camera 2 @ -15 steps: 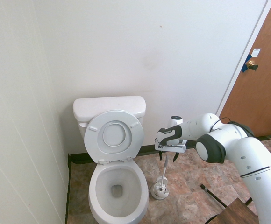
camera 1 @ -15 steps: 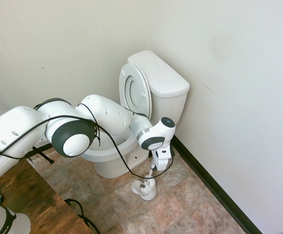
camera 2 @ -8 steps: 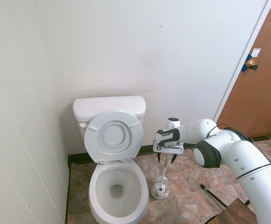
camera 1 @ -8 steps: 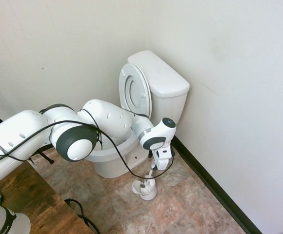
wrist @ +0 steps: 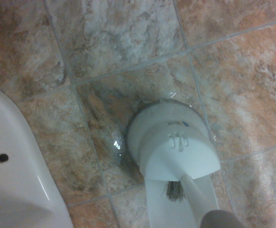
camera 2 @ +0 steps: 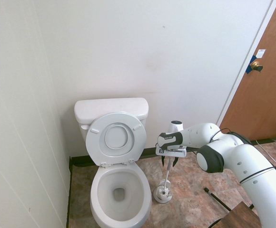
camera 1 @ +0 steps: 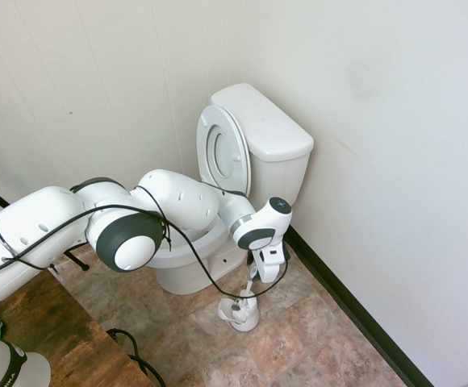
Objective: Clean the toilet
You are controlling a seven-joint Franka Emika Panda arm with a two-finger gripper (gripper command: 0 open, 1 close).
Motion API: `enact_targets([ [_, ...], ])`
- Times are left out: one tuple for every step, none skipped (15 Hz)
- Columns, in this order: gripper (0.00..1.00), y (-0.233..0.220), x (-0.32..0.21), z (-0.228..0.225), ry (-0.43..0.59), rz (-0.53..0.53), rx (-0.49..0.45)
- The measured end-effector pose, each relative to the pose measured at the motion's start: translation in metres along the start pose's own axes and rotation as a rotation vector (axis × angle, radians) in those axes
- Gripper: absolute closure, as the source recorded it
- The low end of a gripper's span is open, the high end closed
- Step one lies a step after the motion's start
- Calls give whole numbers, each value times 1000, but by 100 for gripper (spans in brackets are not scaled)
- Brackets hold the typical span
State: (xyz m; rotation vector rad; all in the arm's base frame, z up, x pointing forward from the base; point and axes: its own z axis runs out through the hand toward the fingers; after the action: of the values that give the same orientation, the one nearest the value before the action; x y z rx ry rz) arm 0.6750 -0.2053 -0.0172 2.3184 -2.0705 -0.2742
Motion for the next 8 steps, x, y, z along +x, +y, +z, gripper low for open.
enact_targets([
  [100,0,0,0,-2,1,1],
  [100,0,0,1,-3,2,1],
  [100,0,-1,1,-5,3,2],
  [100,-1,-1,0,-6,3,3],
  [100,-1,-1,0,-6,3,3],
  [100,-1,-1,0,-7,3,3],
  [100,-2,-1,-1,-7,2,2],
  [100,-2,0,-2,-9,2,1],
])
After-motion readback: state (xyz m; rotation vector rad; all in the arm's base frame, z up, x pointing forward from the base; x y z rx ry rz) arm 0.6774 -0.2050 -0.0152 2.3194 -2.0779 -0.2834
